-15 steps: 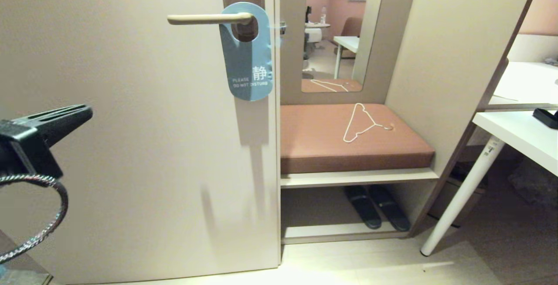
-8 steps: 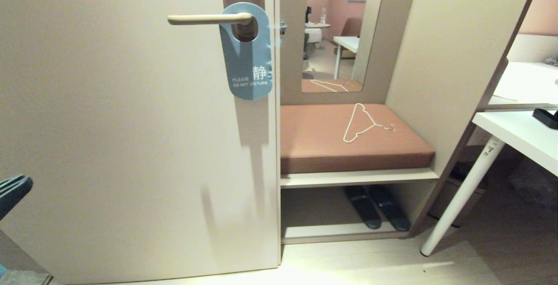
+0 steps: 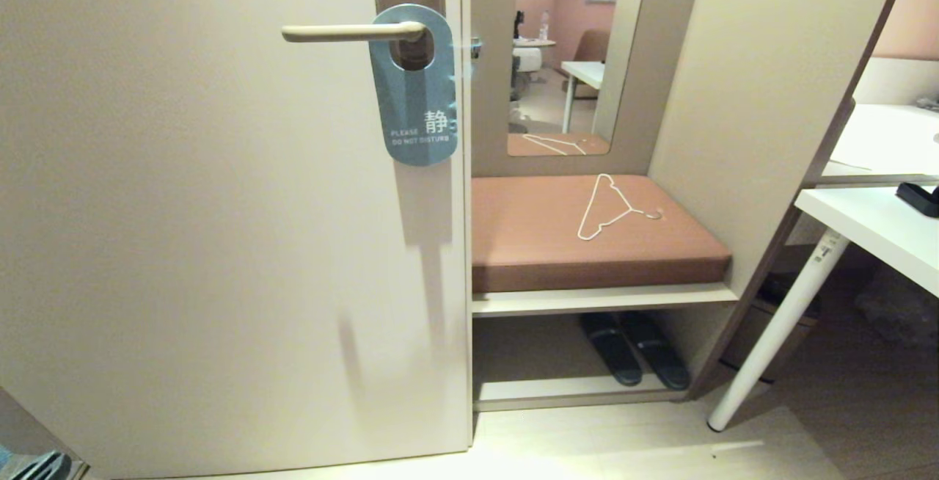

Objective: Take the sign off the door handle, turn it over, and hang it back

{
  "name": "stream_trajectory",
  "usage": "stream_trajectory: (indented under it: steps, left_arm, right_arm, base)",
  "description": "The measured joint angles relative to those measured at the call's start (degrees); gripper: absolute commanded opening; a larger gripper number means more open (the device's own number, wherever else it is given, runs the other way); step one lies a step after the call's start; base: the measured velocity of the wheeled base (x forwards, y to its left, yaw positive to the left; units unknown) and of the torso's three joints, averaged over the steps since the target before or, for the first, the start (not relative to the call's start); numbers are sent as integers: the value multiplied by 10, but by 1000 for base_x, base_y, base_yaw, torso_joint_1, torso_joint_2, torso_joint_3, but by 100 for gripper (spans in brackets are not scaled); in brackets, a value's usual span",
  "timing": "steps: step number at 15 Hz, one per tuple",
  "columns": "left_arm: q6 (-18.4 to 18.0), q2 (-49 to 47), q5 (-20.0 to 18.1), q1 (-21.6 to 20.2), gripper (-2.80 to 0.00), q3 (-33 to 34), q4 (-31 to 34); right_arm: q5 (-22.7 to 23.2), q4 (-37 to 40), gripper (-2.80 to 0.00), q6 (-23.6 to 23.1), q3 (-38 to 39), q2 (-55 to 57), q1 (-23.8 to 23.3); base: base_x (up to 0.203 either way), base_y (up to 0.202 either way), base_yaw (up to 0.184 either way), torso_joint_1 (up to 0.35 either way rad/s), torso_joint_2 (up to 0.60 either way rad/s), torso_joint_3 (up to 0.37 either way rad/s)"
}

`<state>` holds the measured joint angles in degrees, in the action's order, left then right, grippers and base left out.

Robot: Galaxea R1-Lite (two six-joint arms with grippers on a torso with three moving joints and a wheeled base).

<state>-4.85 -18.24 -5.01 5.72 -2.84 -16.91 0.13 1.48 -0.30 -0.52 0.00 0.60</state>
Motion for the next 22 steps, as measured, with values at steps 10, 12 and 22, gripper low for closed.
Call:
stream_trajectory:
  steps: [10, 12, 22]
  left_arm:
    - [4, 93, 1, -52, -280, 28, 95]
    - [5, 127, 12, -56, -280, 28, 113]
    - [35, 182, 53, -56, -280, 28, 169]
  right_arm:
    - [0, 0, -280, 0, 0, 0, 0]
    - [0, 0, -280, 0, 0, 0, 0]
    - [0, 0, -280, 0, 0, 0, 0]
  base:
    - [0, 0, 0, 0, 0, 0]
    - [0, 0, 0, 0, 0, 0]
    - [0, 0, 0, 0, 0, 0]
